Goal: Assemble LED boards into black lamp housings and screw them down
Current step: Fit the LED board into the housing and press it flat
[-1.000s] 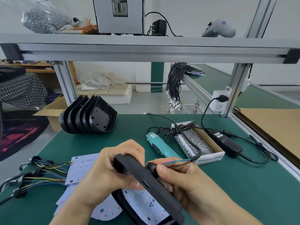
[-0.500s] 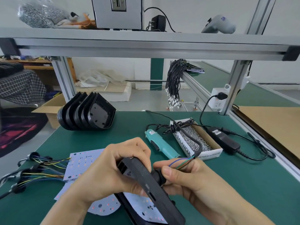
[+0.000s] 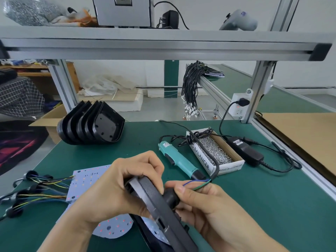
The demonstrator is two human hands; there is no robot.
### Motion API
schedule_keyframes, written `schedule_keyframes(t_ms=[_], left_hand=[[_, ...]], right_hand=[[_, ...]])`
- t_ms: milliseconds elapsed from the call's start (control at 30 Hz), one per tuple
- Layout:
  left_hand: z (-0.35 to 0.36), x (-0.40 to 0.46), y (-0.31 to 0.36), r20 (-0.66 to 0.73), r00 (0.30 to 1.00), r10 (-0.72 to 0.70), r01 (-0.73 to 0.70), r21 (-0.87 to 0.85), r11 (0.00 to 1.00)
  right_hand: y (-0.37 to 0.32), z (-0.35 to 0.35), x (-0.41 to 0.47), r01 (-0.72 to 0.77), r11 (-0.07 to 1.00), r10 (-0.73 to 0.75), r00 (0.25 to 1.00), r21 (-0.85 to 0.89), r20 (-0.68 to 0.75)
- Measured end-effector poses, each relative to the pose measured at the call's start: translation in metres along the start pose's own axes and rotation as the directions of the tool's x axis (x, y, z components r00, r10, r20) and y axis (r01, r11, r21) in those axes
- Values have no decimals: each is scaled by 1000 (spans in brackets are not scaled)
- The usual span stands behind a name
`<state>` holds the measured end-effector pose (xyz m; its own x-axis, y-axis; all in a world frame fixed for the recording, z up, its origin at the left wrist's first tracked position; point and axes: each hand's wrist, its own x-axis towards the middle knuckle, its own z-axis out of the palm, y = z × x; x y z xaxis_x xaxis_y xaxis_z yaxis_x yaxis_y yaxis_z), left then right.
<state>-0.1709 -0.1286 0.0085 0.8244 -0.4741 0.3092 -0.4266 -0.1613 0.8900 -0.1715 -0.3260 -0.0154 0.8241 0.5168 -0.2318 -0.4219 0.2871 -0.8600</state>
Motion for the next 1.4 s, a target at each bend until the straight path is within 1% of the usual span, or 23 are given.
schedule_keyframes(t_ms=[133,200,300,400,433,500,567,667,767,933,1067,1133,1267,1400], left_hand=[[-2,3,3,47,998,-33,33,3,999],[-2,5,4,70,997,-38,37,19,999],[-4,5,5,86,994,-66,66,5,998],[-3,7,5,95,992,-79,78,16,997],[-3,8,5,96,992,-77,75,18,997],[-2,9,4,96,993,-67,66,14,998],[-2,9,2,89,995,-48,48,0,999],[-3,6,-4,57,998,-23,25,-25,999],[-5,4,-11,28,999,-18,19,-32,999],[-6,3,-19,-5,1000,5,-5,-53,999],[-6,4,-19,-28,1000,-1,-1,-65,998],[-7,7,-17,-12,1000,-8,7,-73,997],[-6,13,-13,17,1000,27,-25,-66,997],[-7,15,-13,53,998,20,-16,-76,997]], right_hand=[[4,0,-1,15,999,-14,1000,30,-20],[4,1,-2,45,999,-44,999,16,-18],[4,1,-3,129,992,-129,992,-12,-7],[3,1,-3,241,971,-241,970,-2,-36],[3,1,-3,257,966,-257,966,-10,-43],[0,1,-3,232,971,-234,972,-51,-33],[-3,0,-5,189,981,-189,982,-52,-2],[-8,-3,-6,119,991,-117,993,-67,32],[-13,-3,-7,88,989,-82,995,-122,56],[-15,-3,-5,120,968,-114,993,-219,36],[-15,-4,-5,123,955,-104,991,-268,82],[-15,-5,-4,147,948,-125,988,-282,94],[-19,-5,-4,224,927,-194,973,-300,126],[-18,-8,-1,249,900,-228,969,-359,99]])
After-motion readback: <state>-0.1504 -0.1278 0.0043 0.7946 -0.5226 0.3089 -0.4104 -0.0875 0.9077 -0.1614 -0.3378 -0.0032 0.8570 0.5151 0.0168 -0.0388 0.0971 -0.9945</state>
